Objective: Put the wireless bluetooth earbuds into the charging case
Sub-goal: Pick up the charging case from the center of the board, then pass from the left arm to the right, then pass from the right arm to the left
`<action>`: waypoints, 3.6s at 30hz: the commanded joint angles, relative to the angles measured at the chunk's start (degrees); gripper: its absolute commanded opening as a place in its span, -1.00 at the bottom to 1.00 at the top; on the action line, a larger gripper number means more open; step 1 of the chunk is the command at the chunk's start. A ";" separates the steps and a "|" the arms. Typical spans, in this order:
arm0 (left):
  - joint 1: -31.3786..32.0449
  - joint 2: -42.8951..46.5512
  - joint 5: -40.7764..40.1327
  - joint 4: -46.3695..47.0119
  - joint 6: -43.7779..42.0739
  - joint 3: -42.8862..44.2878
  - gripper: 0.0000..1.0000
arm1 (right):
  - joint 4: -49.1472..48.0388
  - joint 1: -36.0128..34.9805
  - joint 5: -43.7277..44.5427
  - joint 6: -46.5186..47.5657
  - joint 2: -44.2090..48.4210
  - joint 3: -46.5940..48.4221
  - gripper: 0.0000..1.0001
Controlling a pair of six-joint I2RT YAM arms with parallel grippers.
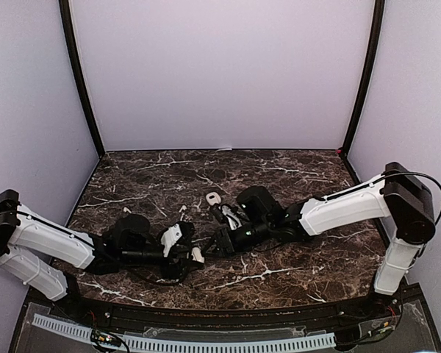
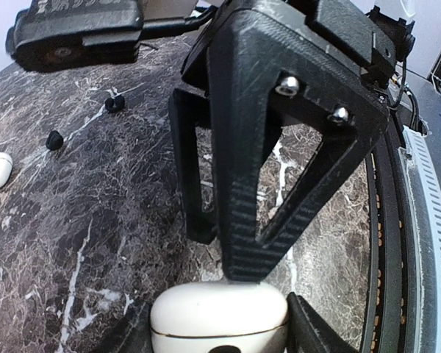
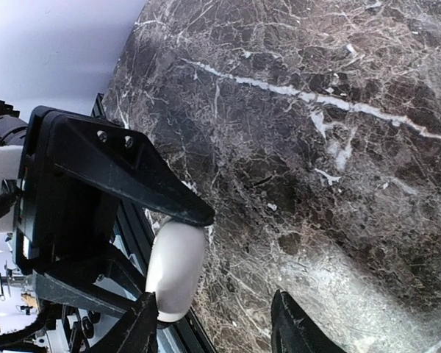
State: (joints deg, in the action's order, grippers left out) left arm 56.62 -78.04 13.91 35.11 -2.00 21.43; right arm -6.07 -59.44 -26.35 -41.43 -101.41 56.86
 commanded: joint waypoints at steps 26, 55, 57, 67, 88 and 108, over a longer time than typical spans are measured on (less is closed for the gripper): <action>4.00 -4.67 -5.80 4.37 -3.08 1.79 -0.04 | -7.55 1.14 -10.13 -6.04 -6.72 2.31 -0.16; -3.06 -5.18 8.23 9.91 13.73 0.17 0.98 | 5.72 1.95 11.48 9.56 3.80 -0.32 -0.70; -4.59 -3.16 8.38 11.07 15.64 -1.44 0.98 | 6.54 2.02 14.79 11.43 6.21 -0.87 -0.70; -9.45 2.32 15.59 13.84 16.52 -4.15 0.97 | 3.43 2.14 15.72 25.72 13.39 -3.12 -0.73; -9.77 -7.08 34.66 17.59 4.51 2.91 0.59 | 5.03 -2.33 3.17 45.90 14.63 0.50 -0.75; -9.77 -8.71 34.48 31.94 5.25 -1.92 -0.07 | 6.33 -4.87 4.55 46.71 10.37 4.37 -0.76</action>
State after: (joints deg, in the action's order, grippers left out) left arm 46.98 -87.68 48.45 64.47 3.46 20.18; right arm 1.32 -63.72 -22.90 4.51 -90.13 59.42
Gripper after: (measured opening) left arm 0.497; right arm 0.183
